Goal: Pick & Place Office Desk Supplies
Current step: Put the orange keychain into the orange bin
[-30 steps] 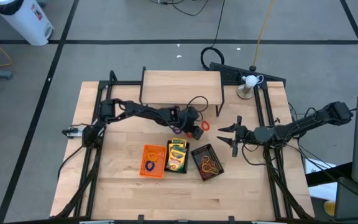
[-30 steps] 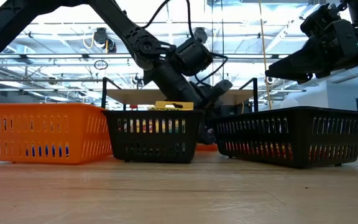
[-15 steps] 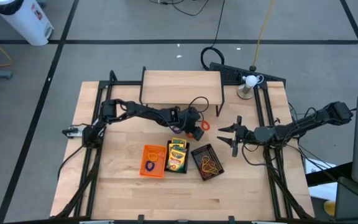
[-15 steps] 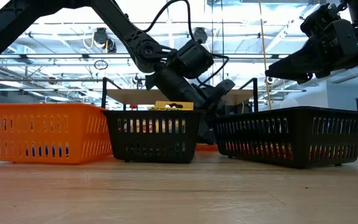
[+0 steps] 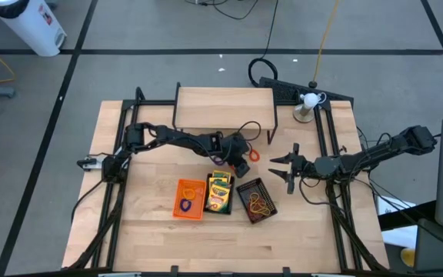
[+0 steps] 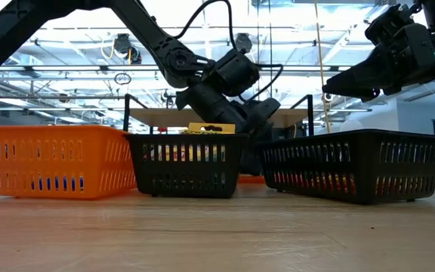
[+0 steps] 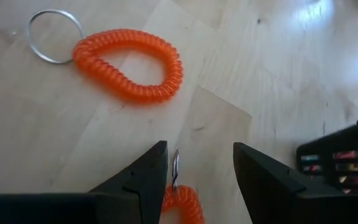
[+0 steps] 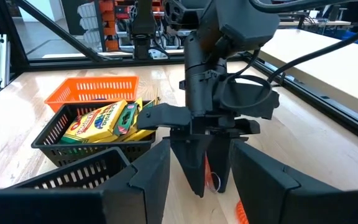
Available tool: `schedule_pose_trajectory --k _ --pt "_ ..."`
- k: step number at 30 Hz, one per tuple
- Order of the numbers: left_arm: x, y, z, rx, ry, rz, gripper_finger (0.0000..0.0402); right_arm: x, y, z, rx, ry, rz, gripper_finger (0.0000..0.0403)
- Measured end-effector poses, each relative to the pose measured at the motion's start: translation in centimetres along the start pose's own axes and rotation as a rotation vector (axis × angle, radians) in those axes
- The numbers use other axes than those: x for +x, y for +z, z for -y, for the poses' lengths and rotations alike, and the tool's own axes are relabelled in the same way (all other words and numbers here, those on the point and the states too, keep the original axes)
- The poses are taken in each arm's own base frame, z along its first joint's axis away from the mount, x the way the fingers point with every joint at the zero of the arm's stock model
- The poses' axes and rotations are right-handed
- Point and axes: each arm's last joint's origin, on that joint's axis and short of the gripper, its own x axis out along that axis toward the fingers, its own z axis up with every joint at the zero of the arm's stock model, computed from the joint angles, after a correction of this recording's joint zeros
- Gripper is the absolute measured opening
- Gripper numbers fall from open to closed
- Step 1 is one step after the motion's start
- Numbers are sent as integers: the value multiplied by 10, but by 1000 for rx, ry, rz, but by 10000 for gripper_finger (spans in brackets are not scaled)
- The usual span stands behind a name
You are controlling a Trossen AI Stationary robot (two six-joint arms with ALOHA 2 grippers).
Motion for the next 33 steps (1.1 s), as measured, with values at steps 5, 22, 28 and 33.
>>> schedule_pose_trajectory --k 5,22,28,33 --pt "1 -2 2 74 0 -8 185 0 0 0 -3 0 0 155" --pt "0 -6 -1 68 70 -40 3 0 0 0 -3 0 0 155" --pt "-14 4 9 85 9 20 2 0 0 0 -3 0 1 155" --pt "-43 24 29 143 -26 147 1 0 0 0 -2 -1 3 155"
